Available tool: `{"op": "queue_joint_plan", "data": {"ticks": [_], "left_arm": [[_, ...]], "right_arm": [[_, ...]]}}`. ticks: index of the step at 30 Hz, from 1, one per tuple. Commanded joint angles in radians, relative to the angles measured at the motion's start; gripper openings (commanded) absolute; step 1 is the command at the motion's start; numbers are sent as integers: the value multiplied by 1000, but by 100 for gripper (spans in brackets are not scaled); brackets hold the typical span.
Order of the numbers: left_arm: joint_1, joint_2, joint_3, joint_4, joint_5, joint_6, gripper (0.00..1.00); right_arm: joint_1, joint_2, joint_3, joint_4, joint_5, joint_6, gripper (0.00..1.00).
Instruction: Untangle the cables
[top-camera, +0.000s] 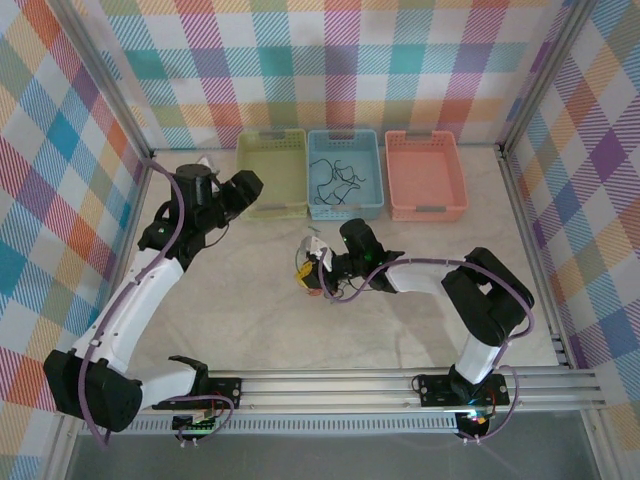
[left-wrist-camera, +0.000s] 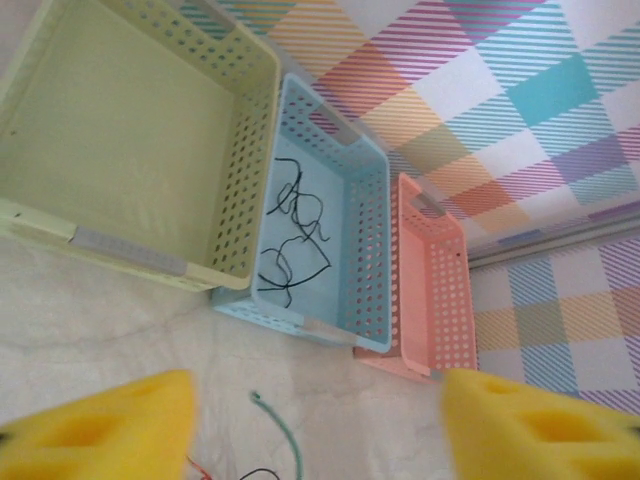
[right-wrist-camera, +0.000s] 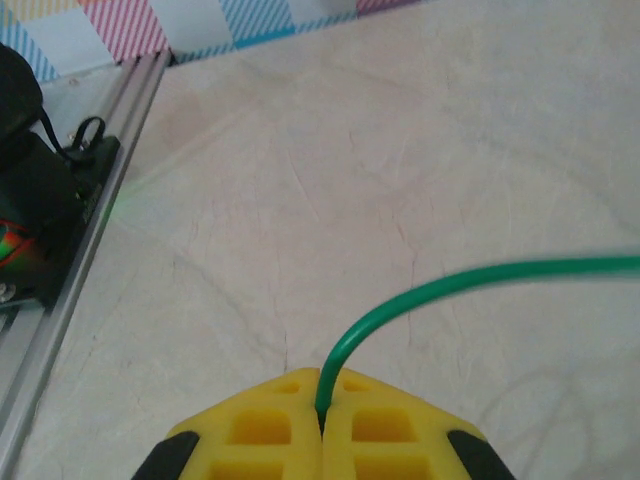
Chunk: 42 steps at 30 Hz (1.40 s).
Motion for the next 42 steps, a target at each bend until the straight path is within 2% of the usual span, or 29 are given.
{"op": "queue_joint_plan", "data": {"ticks": [1, 6, 13, 20, 25, 28, 33, 35, 38, 42], "left_arm": [[13, -26, -14, -36, 43, -9, 82], [13, -135, -76, -78, 51, 11, 92], [13, -305, -183, -163, 62, 56, 93], [13, -435, -187, -282, -77, 94, 96], [13, -482, -182, -311, -109, 88, 97], [13, -498, -180, -309, -68, 83, 98], [13, -476, -251, -193, 183, 59, 97], [10, -443, -305, -123, 252, 36, 93], [-23, -375, -400, 15, 290, -3, 87], [-102, -237, -434, 157, 308, 8, 84]], "right_arm": [[8, -8, -2, -26, 38, -8, 0], [8, -5, 2, -25, 51, -7, 0], [8, -5, 3, -25, 61, -5, 0], [8, -4, 5, -28, 65, -4, 0], [8, -4, 6, -28, 70, -5, 0], [8, -2, 8, -27, 70, -4, 0], [8, -3, 7, -26, 68, -5, 0], [8, -6, 4, -21, 62, -6, 0], [8, -9, -1, -9, 45, -7, 0], [8, -9, -1, -9, 25, -6, 0]]}}
